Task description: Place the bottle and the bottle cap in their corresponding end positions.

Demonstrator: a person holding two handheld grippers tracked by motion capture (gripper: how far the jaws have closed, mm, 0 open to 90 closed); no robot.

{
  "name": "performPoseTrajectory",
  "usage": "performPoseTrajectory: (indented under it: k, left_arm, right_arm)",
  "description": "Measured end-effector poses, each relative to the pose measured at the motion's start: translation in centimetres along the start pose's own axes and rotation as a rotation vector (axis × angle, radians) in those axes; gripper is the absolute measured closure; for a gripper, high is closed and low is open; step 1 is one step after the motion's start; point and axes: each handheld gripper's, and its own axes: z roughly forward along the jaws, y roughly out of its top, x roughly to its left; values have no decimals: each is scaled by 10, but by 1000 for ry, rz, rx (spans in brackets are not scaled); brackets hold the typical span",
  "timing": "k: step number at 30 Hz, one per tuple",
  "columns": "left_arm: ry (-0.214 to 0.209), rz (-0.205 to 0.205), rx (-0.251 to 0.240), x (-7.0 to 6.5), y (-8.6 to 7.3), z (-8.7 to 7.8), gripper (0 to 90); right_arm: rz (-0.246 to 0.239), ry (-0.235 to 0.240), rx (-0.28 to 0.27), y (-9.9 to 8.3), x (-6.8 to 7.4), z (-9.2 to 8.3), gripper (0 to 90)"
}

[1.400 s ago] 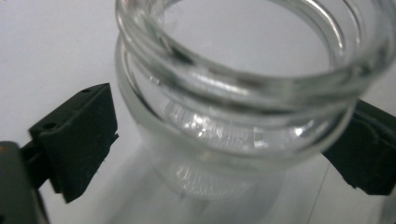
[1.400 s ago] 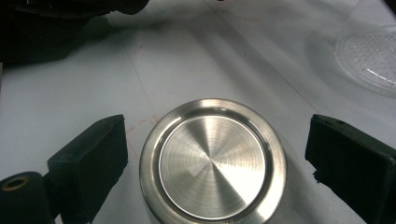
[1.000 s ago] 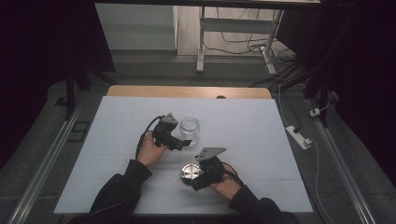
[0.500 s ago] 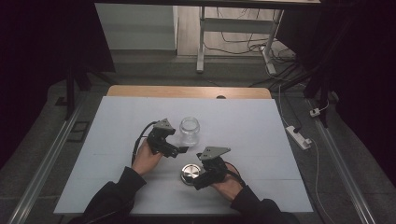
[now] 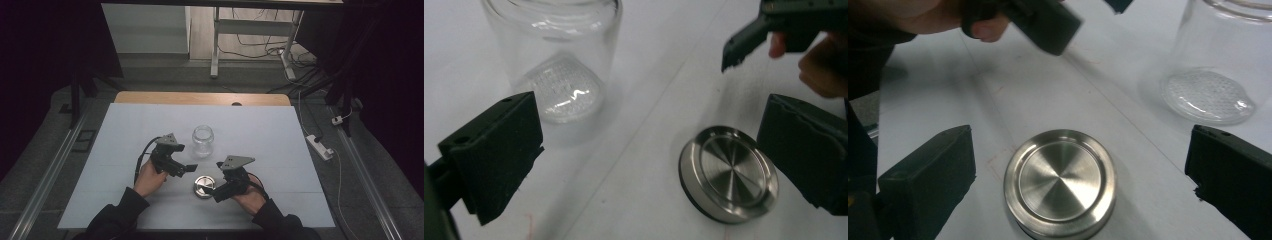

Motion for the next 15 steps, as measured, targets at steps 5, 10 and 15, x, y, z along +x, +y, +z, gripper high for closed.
performPoseTrajectory:
  k: [5,10,15]
  left_arm:
    - [-8,24,14,-8,-5,-5,0]
    - [-10,37,21,-17,-7,-10,0]
    - [-8,45,19,-25,-8,-17,0]
  right_arm:
    - [13,-13,-11,0,-2,-5,0]
    - [26,-23,-27,0,-3,-10,0]
    - [35,-34,-19,-2,-5,-16,0]
